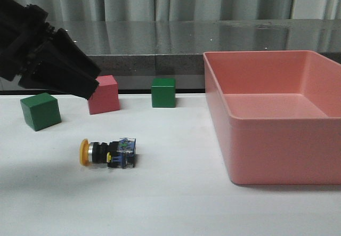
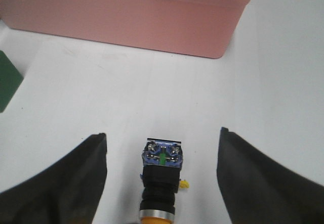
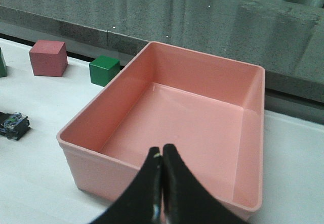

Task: Place and stand button with both arms
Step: 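Lower the left gripper and grasp the lying button around its body, then lift the button and rotate it upright with the left gripper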

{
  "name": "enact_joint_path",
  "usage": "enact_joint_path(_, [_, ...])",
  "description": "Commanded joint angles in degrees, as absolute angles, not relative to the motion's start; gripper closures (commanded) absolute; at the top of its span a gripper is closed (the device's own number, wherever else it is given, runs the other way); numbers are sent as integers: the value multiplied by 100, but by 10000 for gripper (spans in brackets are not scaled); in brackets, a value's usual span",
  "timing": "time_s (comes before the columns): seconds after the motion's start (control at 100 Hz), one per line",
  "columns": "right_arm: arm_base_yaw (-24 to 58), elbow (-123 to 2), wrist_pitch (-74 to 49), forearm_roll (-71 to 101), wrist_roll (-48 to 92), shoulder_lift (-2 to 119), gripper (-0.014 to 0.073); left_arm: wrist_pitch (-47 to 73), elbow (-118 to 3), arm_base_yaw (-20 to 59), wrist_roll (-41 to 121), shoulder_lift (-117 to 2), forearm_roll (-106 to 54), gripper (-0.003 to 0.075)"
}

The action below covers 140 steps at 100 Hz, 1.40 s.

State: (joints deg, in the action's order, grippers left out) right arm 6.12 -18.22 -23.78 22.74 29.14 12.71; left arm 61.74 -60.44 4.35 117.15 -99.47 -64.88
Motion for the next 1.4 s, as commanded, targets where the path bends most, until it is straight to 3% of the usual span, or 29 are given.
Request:
enact_joint_path(0.0, [590, -1974, -1991, 2389, 2916, 1321, 707, 6339, -6204, 445, 12179, -9751, -6874, 281])
enact_joint_path(0.34, [590, -1974, -1991, 2389, 2916, 1321, 707, 6402, -6204, 431, 13016, -10645, -7259, 281])
enact_joint_path(1.12, [590, -1974, -1991, 2389, 2916, 1321, 707, 6656, -6204, 168, 13322, -12012, -7370, 283])
enact_joint_path(1.22, [590, -1974, -1991, 2389, 2916, 1321, 707, 6656, -6204, 168, 13322, -12037, -7260, 357])
enact_joint_path(1.39, [590, -1974, -1991, 2389, 2916, 1321, 707, 6727, -6204, 147, 13298, -12037, -6884, 692])
